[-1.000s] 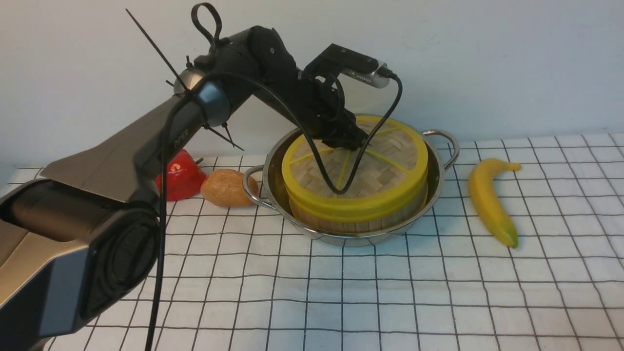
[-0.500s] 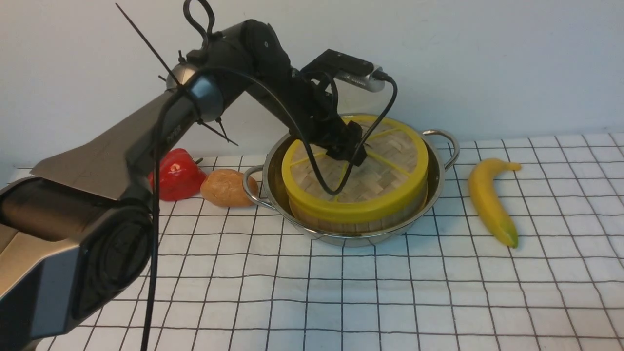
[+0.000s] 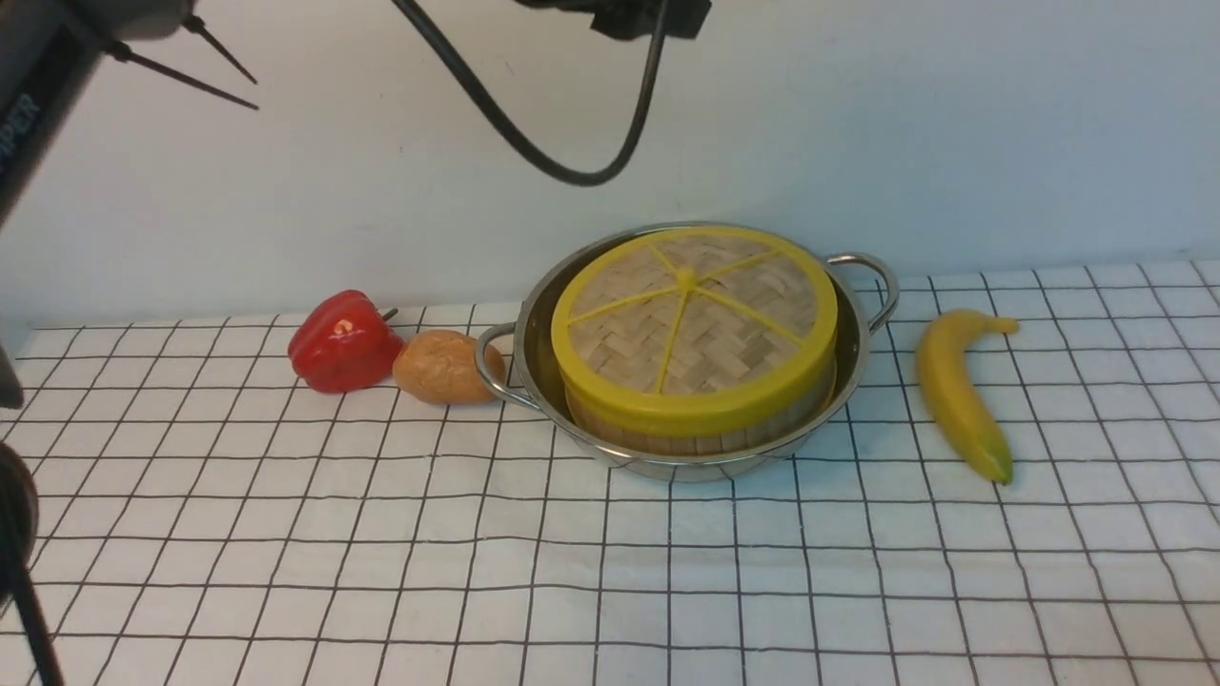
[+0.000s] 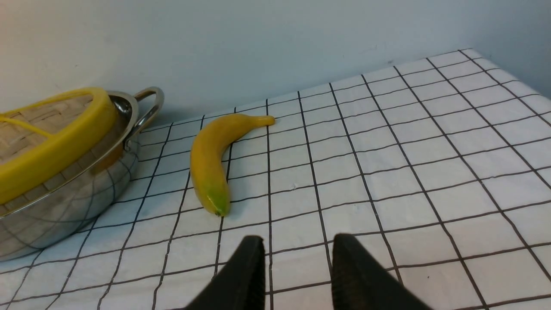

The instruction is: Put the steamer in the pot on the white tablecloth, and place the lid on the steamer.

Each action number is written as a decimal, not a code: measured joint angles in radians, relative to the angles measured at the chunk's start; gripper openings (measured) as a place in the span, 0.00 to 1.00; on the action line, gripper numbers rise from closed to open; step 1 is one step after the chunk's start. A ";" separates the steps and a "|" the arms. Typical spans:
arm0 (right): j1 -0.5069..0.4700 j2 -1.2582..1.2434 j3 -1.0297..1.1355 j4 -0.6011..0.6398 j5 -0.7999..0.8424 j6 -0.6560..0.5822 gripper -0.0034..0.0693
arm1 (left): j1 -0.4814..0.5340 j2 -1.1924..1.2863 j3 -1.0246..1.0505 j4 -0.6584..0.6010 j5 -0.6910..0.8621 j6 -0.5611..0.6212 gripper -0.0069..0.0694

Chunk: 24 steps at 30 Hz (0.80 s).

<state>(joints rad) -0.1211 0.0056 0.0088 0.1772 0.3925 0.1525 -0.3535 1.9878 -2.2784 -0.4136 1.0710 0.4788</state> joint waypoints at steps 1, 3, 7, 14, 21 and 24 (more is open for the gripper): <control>0.000 0.000 0.000 0.000 0.000 0.000 0.38 | 0.000 -0.006 0.000 0.000 -0.003 0.000 0.72; 0.000 0.000 0.000 0.000 0.000 0.000 0.38 | 0.002 -0.020 0.000 0.000 -0.015 0.001 0.68; 0.000 0.000 0.000 0.000 0.000 -0.001 0.38 | 0.019 -0.083 0.065 0.024 -0.009 -0.043 0.62; 0.000 0.000 0.000 0.000 0.000 -0.001 0.38 | 0.085 -0.486 0.596 0.149 -0.191 -0.070 0.52; 0.000 0.000 0.000 0.000 0.000 -0.001 0.38 | 0.328 -1.084 1.439 0.081 -0.622 -0.047 0.41; 0.000 0.000 0.000 0.000 0.000 -0.001 0.38 | 0.389 -1.268 1.664 0.054 -0.706 -0.016 0.38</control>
<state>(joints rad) -0.1211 0.0056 0.0088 0.1772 0.3925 0.1515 0.0353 0.7201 -0.6143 -0.3600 0.3647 0.4628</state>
